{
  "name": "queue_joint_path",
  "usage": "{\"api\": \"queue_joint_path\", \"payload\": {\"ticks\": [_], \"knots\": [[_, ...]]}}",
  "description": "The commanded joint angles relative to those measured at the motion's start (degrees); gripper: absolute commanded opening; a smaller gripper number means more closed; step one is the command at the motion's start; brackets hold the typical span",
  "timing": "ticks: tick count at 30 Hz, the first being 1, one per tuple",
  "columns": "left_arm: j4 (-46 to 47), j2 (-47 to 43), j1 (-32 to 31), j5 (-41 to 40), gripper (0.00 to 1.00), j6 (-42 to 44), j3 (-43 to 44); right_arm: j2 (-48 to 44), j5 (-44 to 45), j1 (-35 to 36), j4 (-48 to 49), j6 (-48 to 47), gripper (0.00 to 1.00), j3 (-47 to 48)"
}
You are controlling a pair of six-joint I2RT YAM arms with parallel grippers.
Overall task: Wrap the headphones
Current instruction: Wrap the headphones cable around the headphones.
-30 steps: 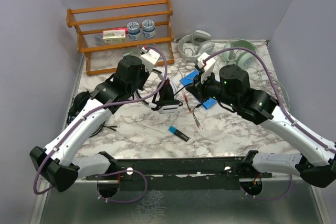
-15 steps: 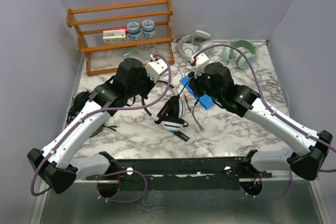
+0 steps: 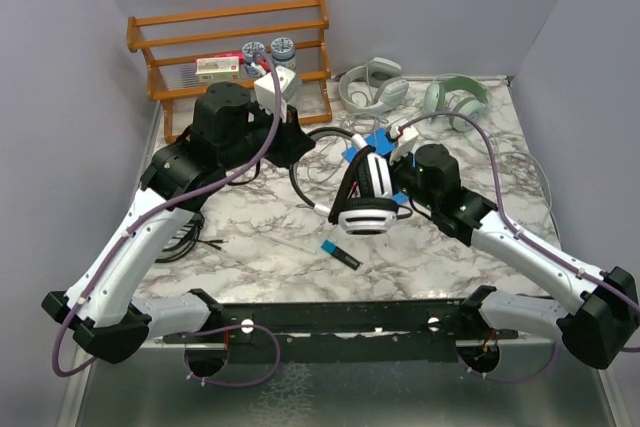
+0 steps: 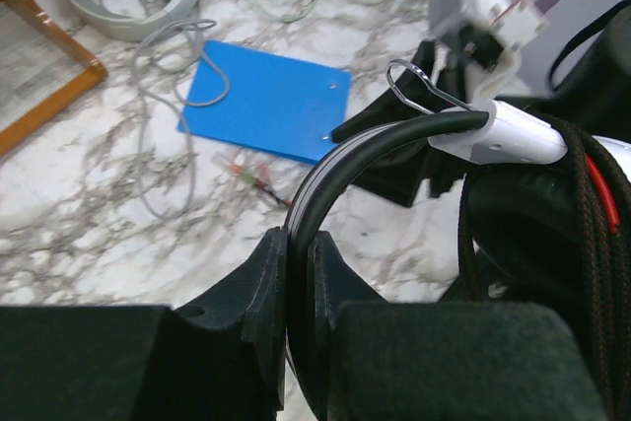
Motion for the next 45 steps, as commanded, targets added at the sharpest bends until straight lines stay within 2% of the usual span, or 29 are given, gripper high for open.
{"api": "queue_joint_path", "payload": {"ticks": [1,5,14,23,28,30,32,35,39,43,45], "knots": [[0.86,1.91,-0.23,7.69,0.00,-17.22,7.89,-3.54,-7.10,-0.13,16.12,1.88,0.55,-6.67],[0.44,3.06,-0.19,7.74,0.00,-22.09,12.73,-6.82,-12.46,-0.14,28.36,2.31,0.65,-14.19],[0.97,4.14,-0.22,4.22,0.00,-27.04,18.34,-7.91,-22.64,-0.14,40.55,3.54,0.60,-21.12],[1.64,4.43,-0.23,1.31,0.00,-28.71,18.87,-10.91,-34.32,-0.14,41.62,3.44,0.56,-20.97],[2.95,4.43,-0.16,-0.24,0.00,-29.30,18.04,-11.96,-34.79,-0.12,42.37,6.65,0.54,-21.15],[3.96,4.39,-0.23,-0.32,0.00,-30.00,17.74,-12.56,-32.69,-0.12,41.95,7.26,0.54,-21.69],[5.17,4.39,-0.16,0.22,0.00,-31.36,17.33,-12.83,-25.81,-0.11,37.77,6.75,0.54,-20.84],[6.09,5.06,-0.23,3.16,0.00,-32.88,17.55,-11.94,-7.51,-0.14,25.76,5.36,0.54,-16.35],[6.66,4.80,-0.23,4.93,0.00,-33.80,17.05,-9.93,14.01,-0.12,17.48,5.56,0.57,-12.14],[7.60,3.80,-0.20,5.21,0.00,-33.91,16.48,-8.52,21.56,-0.14,13.34,5.03,0.59,-9.17],[7.88,3.65,-0.22,5.36,0.00,-33.85,16.64,-8.06,24.73,-0.22,11.58,5.13,0.65,-8.32]]}}
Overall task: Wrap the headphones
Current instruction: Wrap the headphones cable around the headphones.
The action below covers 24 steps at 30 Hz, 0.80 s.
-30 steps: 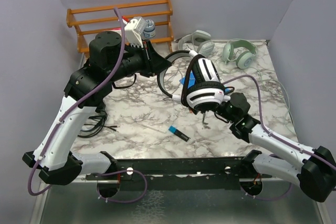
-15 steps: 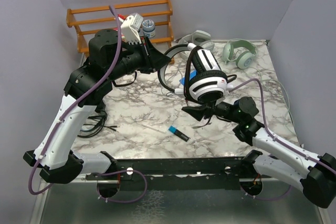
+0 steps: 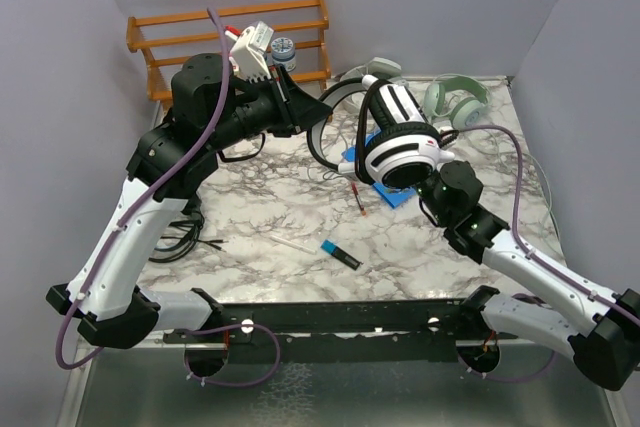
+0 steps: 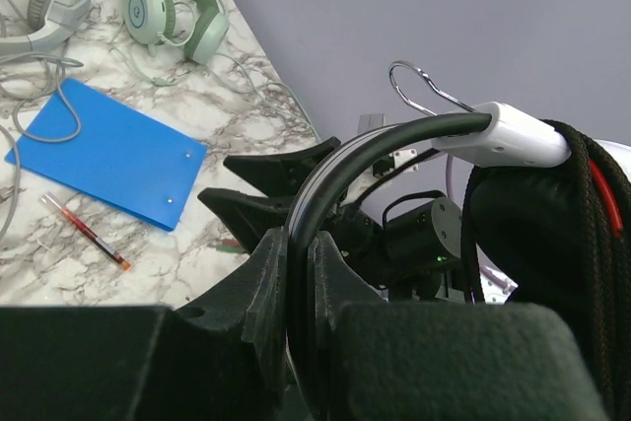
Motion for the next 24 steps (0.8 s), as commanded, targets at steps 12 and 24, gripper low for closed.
{"api": "queue_joint_path", "payload": {"ticks": [12,24], "knots": [[6.33,-1.37,-0.14,3.58,0.00,-3.13,-0.04,4.67,19.70,-2.51,-18.63,2.19,0.93,8.29],[6.28,-0.39,-0.10,-0.46,0.00,-2.40,-0.50,-14.02,7.55,-2.60,-15.11,-1.54,0.90,-1.82]]}}
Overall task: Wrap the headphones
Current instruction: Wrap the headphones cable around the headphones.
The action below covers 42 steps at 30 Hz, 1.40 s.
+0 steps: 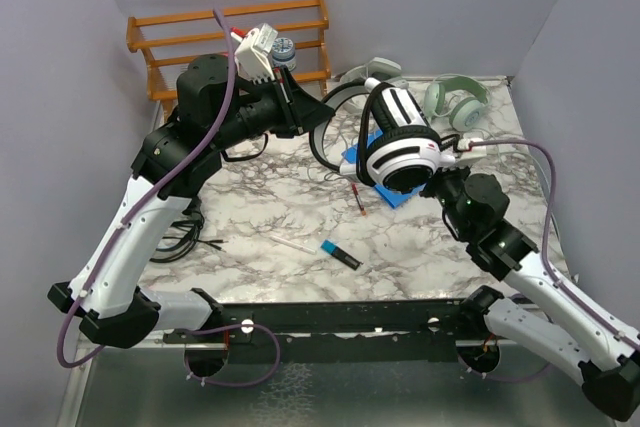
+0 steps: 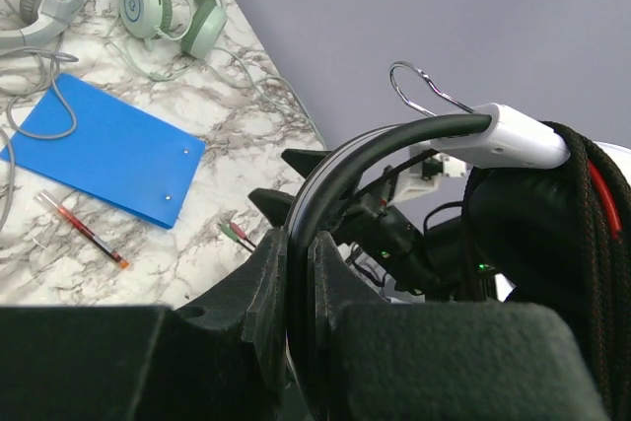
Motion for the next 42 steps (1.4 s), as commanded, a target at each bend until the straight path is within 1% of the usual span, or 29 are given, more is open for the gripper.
{"api": "queue_joint_path", "payload": {"ticks": [1,4,6,8,9,10,11,16,18,22,24,28,29,31,32,33,36,37,38,39,41,42], "knots": [[4.96,-0.51,-0.09,-2.13,0.00,-2.14,1.09,-5.16,-2.57,-0.08,-2.80,-1.02,0.89,-1.65],[5.10,-0.25,0.01,-2.72,0.00,-2.16,1.75,-10.84,-6.61,-0.09,-3.41,-1.49,0.86,-3.87],[5.12,0.15,0.03,-1.94,0.00,-2.49,2.35,-14.42,-12.63,-0.08,-0.64,-1.95,0.83,-6.35],[5.01,0.49,0.09,-0.86,0.00,-2.90,2.89,-16.60,-20.78,-0.08,3.98,-2.68,0.79,-9.13],[5.11,0.59,0.04,-0.59,0.00,-3.08,3.15,-16.80,-25.81,-0.08,6.38,-2.79,0.77,-10.33],[5.12,0.66,0.07,-0.53,0.00,-3.20,3.46,-16.62,-28.36,-0.08,8.28,-2.69,0.75,-11.30],[5.12,0.76,0.12,-0.61,0.00,-3.23,3.85,-16.17,-29.93,-0.08,10.13,-2.45,0.74,-12.22],[5.12,1.18,0.12,-0.56,0.00,-3.62,5.09,-13.40,-36.99,-0.08,19.87,-3.09,0.72,-15.84],[5.11,1.38,0.08,-0.08,0.00,-3.96,5.33,-11.30,-36.77,-0.08,22.50,-3.79,0.71,-15.89],[5.11,1.48,0.07,0.35,0.00,-4.06,5.52,-7.07,-33.63,-0.08,26.51,-5.80,0.67,-14.93],[5.12,1.43,0.08,0.49,0.00,-4.11,5.61,-5.30,-31.80,-0.07,28.13,-6.48,0.64,-14.38],[5.12,1.43,0.08,0.95,0.00,-4.41,5.61,-2.22,-29.94,-0.08,30.09,-7.81,0.61,-13.24],[5.12,1.42,0.08,1.10,0.00,-4.52,5.61,-1.50,-30.12,-0.08,30.46,-7.99,0.58,-13.04],[5.11,1.35,0.08,1.40,0.00,-4.59,5.61,-0.22,-32.11,-0.08,30.89,-8.33,0.39,-12.47],[5.08,1.31,0.08,1.49,0.00,-4.63,5.61,0.75,-33.36,-0.08,30.84,-8.41,0.36,-12.00],[5.12,1.19,0.10,1.56,0.00,-4.53,5.66,1.63,-34.03,-0.08,30.71,-8.16,0.37,-11.40],[5.12,1.09,0.12,1.58,0.00,-4.55,5.79,2.91,-34.17,-0.08,31.30,-8.10,0.50,-10.98],[5.12,1.14,0.10,1.59,0.00,-4.59,5.91,2.99,-33.87,-0.08,31.86,-8.23,0.52,-11.15],[5.12,1.21,0.12,1.63,0.00,-4.63,6.00,3.08,-33.80,-0.04,32.19,-8.44,0.51,-11.14],[5.12,1.26,0.08,1.67,0.00,-4.76,6.11,3.24,-33.89,-0.08,32.13,-8.63,0.47,-10.95],[5.20,1.58,0.07,2.23,0.00,-5.25,6.37,3.59,-34.54,-0.08,32.04,-8.83,0.33,-10.70],[5.21,1.75,0.12,2.67,0.00,-5.47,6.51,3.78,-34.95,-0.08,32.21,-8.84,0.29,-10.79]]}}
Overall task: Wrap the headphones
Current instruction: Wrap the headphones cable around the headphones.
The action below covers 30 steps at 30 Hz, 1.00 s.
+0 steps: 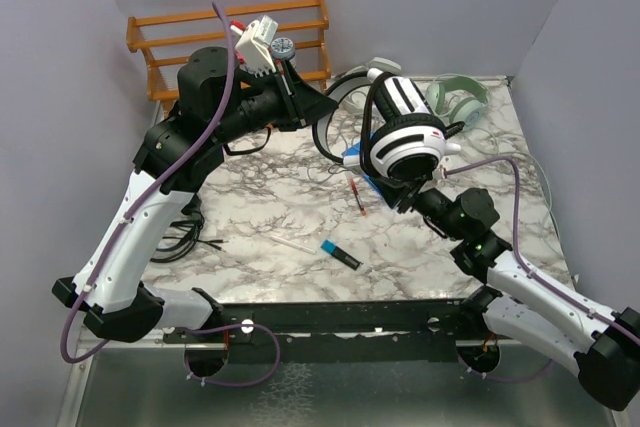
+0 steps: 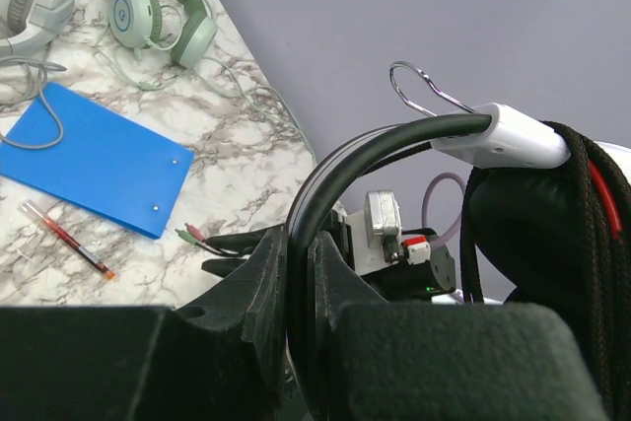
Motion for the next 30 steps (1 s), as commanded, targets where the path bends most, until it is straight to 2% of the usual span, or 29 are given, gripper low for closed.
{"api": "queue_joint_path", "payload": {"ticks": [1,4,5,11,13,19,20,26,30], "knots": [[5.17,-0.17,0.04,3.27,0.00,-4.10,3.66,0.80,-2.11,-0.04,2.47,-0.63,0.30,1.60],[5.17,-0.11,0.06,3.35,0.00,-4.16,3.80,0.71,0.63,-0.02,2.41,-1.03,0.53,1.31],[5.17,-0.21,0.04,3.24,0.00,-4.08,3.80,0.46,2.20,-0.02,1.91,-1.33,0.57,1.27],[5.17,-0.38,0.03,3.21,0.00,-4.18,4.12,0.24,8.48,-0.04,0.91,-2.92,0.63,1.49],[5.17,-0.47,0.05,3.21,0.00,-4.21,4.29,0.41,7.63,-0.01,1.60,-2.94,0.57,1.42],[5.17,-0.56,0.03,1.91,0.00,-3.91,3.42,1.43,-1.50,-0.03,1.91,-0.14,0.08,1.67],[5.17,-0.51,0.08,1.59,0.00,-4.05,3.05,1.35,-2.85,0.01,0.37,0.85,0.02,2.01],[6.71,2.22,0.95,-1.37,0.00,-7.52,-0.17,-4.90,-9.13,0.16,-5.55,7.54,0.01,-1.12],[9.68,3.26,4.03,-4.52,0.00,-7.92,-3.50,-8.23,-11.49,0.83,-12.48,10.76,0.02,-0.81]]}}
